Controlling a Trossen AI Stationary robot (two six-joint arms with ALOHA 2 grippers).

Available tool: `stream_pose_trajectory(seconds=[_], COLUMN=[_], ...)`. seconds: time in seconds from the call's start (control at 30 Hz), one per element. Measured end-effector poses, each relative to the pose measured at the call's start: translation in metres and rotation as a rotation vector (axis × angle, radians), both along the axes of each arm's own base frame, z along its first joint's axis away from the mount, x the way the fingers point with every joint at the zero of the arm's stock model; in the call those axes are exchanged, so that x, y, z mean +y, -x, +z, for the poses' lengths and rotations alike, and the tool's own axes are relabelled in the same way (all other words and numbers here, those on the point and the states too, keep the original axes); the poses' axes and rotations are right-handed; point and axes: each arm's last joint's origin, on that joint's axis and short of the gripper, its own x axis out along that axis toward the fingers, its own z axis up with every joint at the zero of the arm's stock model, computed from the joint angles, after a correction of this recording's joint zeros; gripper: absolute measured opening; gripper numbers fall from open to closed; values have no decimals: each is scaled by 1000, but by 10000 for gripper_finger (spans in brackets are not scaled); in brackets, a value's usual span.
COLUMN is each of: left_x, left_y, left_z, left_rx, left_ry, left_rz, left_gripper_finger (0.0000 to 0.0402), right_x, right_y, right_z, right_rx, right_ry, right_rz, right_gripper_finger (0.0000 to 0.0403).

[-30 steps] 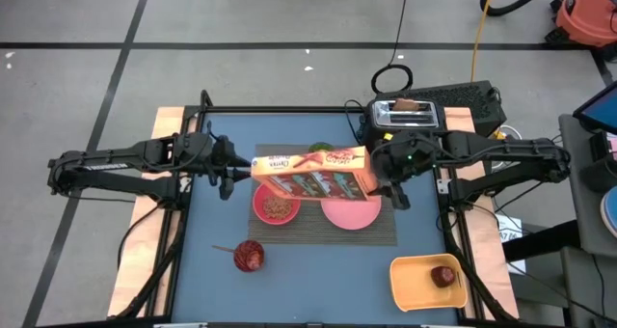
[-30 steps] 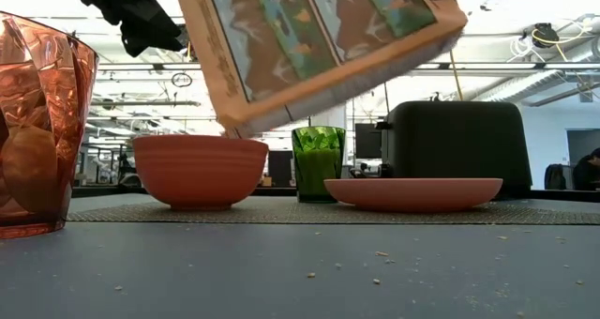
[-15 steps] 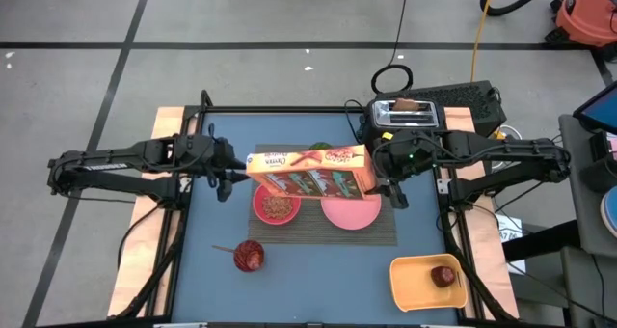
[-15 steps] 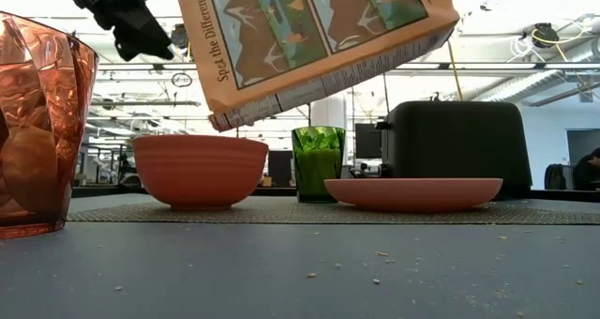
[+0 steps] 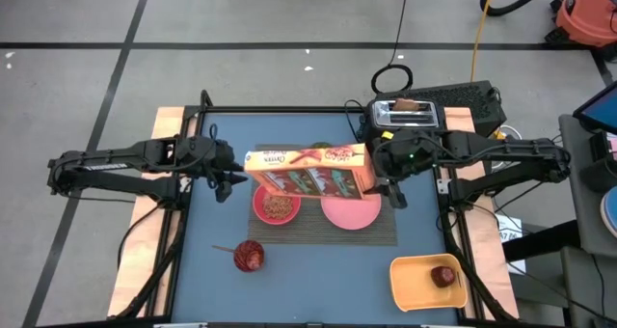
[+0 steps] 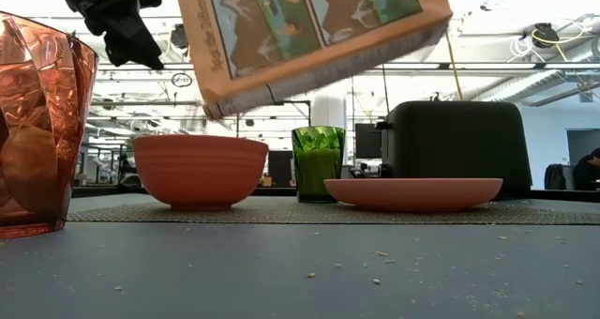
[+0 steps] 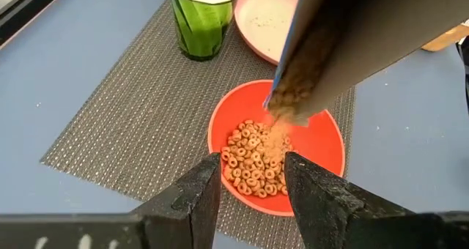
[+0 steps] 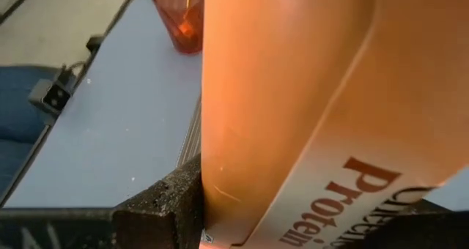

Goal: Arrange a breakfast setting
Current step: Pour the cereal into the red bowl

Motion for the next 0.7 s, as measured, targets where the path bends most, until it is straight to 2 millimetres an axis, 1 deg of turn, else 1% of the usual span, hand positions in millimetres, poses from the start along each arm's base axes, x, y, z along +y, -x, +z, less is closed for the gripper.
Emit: stream_pose_trajectory(seconds=[0.4, 0.57, 0.7], left_x=[0, 0, 0], left_y=[0, 0, 0], left_z=[0, 0, 0], left_rx=[-1, -1, -2], left_ry=[-1, -1, 2], left_rz=[0, 0, 2], left_gripper_finger=[157, 157, 157], right_x=[0, 0, 0], right_y=[0, -4, -1], right_z=[0, 5, 1], right_rx=[3, -62, -15], right_ry=[-3, 0, -14], right_rz=[-3, -2, -12], right_gripper_finger=[208, 208, 208])
